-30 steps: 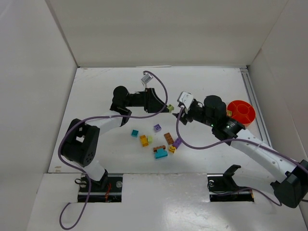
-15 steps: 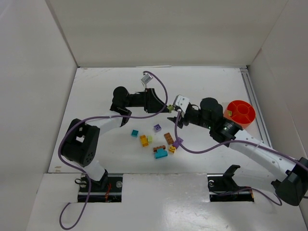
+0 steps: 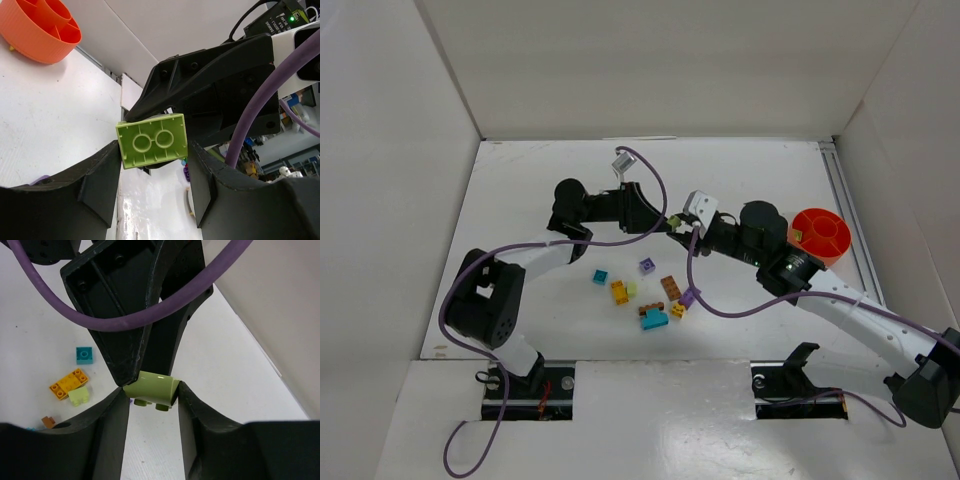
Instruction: Sort the legos into containers by color
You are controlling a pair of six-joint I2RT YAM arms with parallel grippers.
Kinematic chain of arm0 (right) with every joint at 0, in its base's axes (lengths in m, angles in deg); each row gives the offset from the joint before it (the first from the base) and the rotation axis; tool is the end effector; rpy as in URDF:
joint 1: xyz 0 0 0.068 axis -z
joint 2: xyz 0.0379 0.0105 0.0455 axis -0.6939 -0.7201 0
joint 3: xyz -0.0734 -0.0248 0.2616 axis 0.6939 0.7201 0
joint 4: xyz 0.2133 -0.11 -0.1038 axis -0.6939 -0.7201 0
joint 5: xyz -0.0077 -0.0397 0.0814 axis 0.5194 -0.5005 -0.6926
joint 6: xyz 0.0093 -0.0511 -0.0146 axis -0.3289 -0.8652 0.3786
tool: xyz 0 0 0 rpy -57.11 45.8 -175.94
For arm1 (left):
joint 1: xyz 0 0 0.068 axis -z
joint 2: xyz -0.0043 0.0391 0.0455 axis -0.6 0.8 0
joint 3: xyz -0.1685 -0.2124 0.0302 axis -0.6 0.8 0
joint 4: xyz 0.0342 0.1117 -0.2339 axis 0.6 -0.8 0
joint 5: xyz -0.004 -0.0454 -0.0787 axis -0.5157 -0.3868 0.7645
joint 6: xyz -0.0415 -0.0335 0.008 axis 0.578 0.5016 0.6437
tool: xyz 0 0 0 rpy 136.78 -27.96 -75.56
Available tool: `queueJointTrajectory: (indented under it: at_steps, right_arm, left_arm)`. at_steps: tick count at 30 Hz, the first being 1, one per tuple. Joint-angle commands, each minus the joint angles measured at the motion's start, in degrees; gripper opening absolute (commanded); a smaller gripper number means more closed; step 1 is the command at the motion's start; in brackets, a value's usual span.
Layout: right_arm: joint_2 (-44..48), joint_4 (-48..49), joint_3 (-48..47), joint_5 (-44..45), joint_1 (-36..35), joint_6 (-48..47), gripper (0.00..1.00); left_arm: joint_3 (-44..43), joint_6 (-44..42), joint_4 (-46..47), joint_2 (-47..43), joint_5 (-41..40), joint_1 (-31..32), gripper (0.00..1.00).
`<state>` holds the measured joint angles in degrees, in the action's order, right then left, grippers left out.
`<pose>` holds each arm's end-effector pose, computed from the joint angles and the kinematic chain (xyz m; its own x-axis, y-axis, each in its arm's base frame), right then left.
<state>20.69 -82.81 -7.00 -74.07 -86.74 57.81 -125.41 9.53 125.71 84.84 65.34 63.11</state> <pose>0.1791 0.1789 0.3437 0.2269 -0.3021 -0.9259 -0.8276 0.4414 -0.3468 0.2798 -0.1749 0.2999 -0.6475 -0.0498 -0.7604 0.7531 -0.1943 -0.6286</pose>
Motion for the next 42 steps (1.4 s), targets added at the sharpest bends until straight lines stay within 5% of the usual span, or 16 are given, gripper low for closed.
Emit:
queueJointTrajectory:
  at_steps: [1, 7, 14, 22, 26, 31, 32, 37, 42]
  right_arm:
    - [-0.2, 5.4, -3.1, 0.0, -0.4, 1.5, 0.36]
    - [-0.8, 6.1, -2.5, 2.3, -0.4, 4.1, 0.08]
    - [-0.2, 6.1, -0.7, 3.1, 0.3, 7.7, 0.07]
    - [1.1, 3.4, 1.7, -0.5, 7.6, 10.4, 0.06]
    - [4.1, -2.9, 2.3, 1.4, 17.0, 10.4, 0.06]
    - [4.3, -14.7, -0.2, 7.5, 30.0, 9.7, 0.08]
    - [3.8, -16.5, -0.2, 9.2, 32.1, 9.7, 0.08]
    - [0.1, -22.4, -2.6, 11.4, 42.4, 7.0, 0.08]
    - [-6.0, -23.6, -5.9, 13.7, 44.2, 5.7, 0.11]
  left_arm:
    - [0.1, -3.2, 0.9, -4.0, 0.5, 0.3, 0.30]
    - [0.1, -5.8, -3.1, -5.1, 0.0, 0.3, 0.35]
    - [-2.8, -12.3, -12.2, -5.7, -1.9, 0.3, 0.78]
    - [-5.3, -12.8, -11.7, -5.2, -1.9, -2.2, 1.00]
    - [-4.6, -17.5, -15.9, -5.2, -3.8, -6.0, 1.00]
    - [-5.3, -37.1, -48.7, -10.8, -26.3, -8.5, 1.00]
    - [-5.3, -38.8, -50.9, -12.0, -34.6, -8.5, 1.00]
    - [3.9, -40.3, -53.1, -21.3, -45.2, -9.0, 1.00]
    - [9.8, -38.1, -55.2, -25.4, -52.9, -9.0, 1.00]
